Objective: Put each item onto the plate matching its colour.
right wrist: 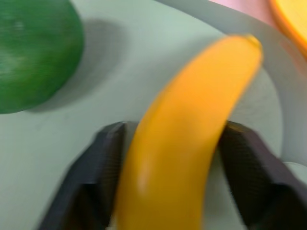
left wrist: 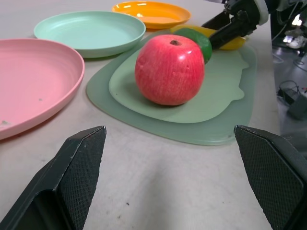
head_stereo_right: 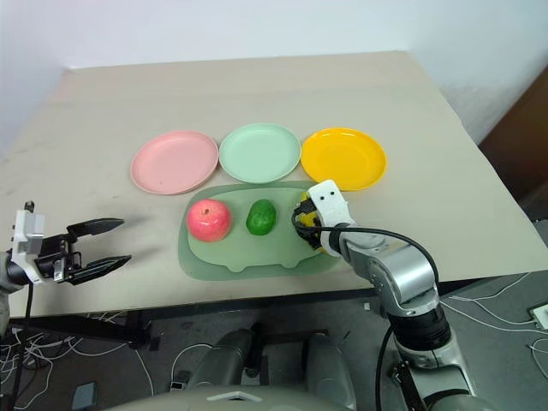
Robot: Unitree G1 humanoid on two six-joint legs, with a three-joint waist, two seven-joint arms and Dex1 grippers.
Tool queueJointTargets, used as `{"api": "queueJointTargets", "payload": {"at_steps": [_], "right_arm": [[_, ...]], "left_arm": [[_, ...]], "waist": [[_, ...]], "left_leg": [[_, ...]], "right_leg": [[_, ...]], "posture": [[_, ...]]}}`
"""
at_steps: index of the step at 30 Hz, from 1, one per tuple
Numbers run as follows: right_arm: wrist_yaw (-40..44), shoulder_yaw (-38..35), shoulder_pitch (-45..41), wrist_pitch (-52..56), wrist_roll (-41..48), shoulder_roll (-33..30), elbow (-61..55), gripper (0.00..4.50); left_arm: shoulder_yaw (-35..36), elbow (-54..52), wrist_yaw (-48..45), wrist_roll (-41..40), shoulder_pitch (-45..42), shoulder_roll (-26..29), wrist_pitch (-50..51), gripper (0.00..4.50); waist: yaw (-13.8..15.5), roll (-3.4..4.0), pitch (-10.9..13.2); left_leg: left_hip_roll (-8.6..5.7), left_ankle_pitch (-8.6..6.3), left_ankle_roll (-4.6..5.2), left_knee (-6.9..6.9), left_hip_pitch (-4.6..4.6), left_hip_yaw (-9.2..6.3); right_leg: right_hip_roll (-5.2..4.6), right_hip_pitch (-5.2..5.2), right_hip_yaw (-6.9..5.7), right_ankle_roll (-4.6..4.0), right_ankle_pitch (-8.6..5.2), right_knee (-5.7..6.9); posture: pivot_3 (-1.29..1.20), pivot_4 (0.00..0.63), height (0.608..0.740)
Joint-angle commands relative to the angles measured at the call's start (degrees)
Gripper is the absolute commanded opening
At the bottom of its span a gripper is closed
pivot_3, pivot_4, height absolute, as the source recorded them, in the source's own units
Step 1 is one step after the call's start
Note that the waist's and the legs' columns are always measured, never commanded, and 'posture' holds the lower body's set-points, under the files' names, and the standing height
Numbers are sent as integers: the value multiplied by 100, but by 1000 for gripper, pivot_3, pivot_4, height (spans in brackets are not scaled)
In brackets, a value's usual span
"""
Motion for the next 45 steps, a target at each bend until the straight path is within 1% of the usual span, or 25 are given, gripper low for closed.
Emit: {"api": "queueJointTargets", "payload": {"at_steps": [1,4,7,10,12,14,17,22,24,27,28,29,32,35,36,37,40,41,45], "right_arm": [[80,-200,-56,399,26,-9,106,1786],[314,-418,-314,785,209,-108,11,1784],[578,-766,-903,1098,355,-299,60,1784],[718,-1012,-1394,1163,402,-368,299,1784],[780,-1171,-1743,970,336,-411,745,1784],[789,-1189,-2039,484,121,-460,1435,1784],[819,-980,-2281,-307,-221,-476,2405,1784],[772,-727,-2682,-1837,-845,-242,4336,1784],[772,-735,-2846,-2275,-982,-150,4905,1784],[803,-789,-3013,-2699,-1102,-56,5438,1784],[844,-798,-3042,-2788,-1124,-54,5523,2134],[918,-820,-3057,-2865,-1116,-62,5539,2534],[1076,-863,-3081,-2913,-1080,-86,5487,3507],[1434,-997,-3091,-2799,-835,-172,5019,4472],[1497,-1025,-3092,-2745,-795,-190,4919,4472],[1761,-1023,-3058,-2615,-641,-270,4609,4472],[2729,-1139,-2798,-2094,200,-555,3236,4472],[2938,-1155,-2673,-1977,413,-614,2901,4472],[3342,-925,-2123,-1619,879,-698,1921,4472]], "left_arm": [[50,-86,-8,3,-25,41,-24,4500],[53,-71,-13,7,-8,38,-31,4500],[63,-74,2,10,6,43,-27,4500],[71,-77,10,9,18,51,-19,4500],[75,-117,37,-6,22,58,24,4500],[77,-118,54,-7,17,64,44,4500],[67,-36,43,15,-9,52,0,4500],[33,-75,89,19,-25,0,-2,4500],[41,-120,107,11,3,-14,3,4500],[82,-185,132,-7,85,-20,10,4500],[99,-211,145,-13,131,-22,9,4500],[113,-231,156,-19,169,-22,8,4500],[129,-244,177,-32,214,-12,9,4500],[128,-231,185,-33,216,-4,2,4500],[128,-224,185,-32,213,-2,0,4500],[124,-218,189,-29,202,0,0,4500],[105,-188,182,-17,149,2,-14,4500],[99,-171,172,-10,139,3,-25,4500],[72,-116,144,12,103,2,-46,4500]], "waist": [[1,0,0],[15,1,1],[8,3,2],[-8,8,5],[-21,8,5],[-21,8,5],[-13,8,5],[-19,8,5],[-20,10,6],[-35,10,7],[-38,10,7],[-36,10,7],[-35,11,7],[-28,14,9],[-26,14,9],[-22,15,9],[4,21,14],[4,21,13],[-6,14,9]], "left_leg": [[0,0,0,0,0,0],[-1,0,0,0,-1,0],[-2,0,0,1,-3,0],[-2,0,0,1,-5,0],[1,0,0,-1,-5,0],[1,0,0,-1,-5,0],[-2,1,1,0,-6,4],[-4,2,1,1,-5,9],[-3,4,1,1,-6,9],[-2,10,6,1,-5,9],[-2,11,6,1,-5,9],[-1,11,6,1,-4,9],[-1,10,5,0,-4,9],[-1,8,1,1,-4,9],[-1,8,1,1,-4,9],[-1,8,1,1,-4,9],[-1,7,0,1,-6,9],[-1,7,0,1,-7,9],[0,3,-3,-1,-4,8]], "right_leg": [[0,0,0,0,0,0],[-1,0,0,0,0,-1],[-2,-2,0,0,0,-1],[-2,-6,0,0,0,-1],[-1,-8,0,0,0,-1],[0,-9,0,0,0,-2],[-1,-6,1,2,1,-5],[-2,-7,2,16,10,-2],[-1,-9,2,18,11,0],[3,-10,3,21,13,6],[4,-10,3,21,13,7],[4,-11,4,22,13,8],[5,-11,4,22,13,8],[5,-12,4,22,13,11],[5,-12,4,22,14,12],[5,-13,5,22,13,13],[4,-15,5,22,13,12],[4,-15,5,22,13,11],[2,-10,5,20,12,8]], "posture": [[0,150,737],[0,150,737],[0,150,737],[0,150,737],[0,150,737],[0,150,737],[0,150,737],[0,150,737],[0,150,737],[0,150,737],[0,150,737],[0,150,737],[0,150,737],[0,150,737],[0,150,737],[0,150,737],[0,150,737],[0,150,737],[0,150,737]]}}
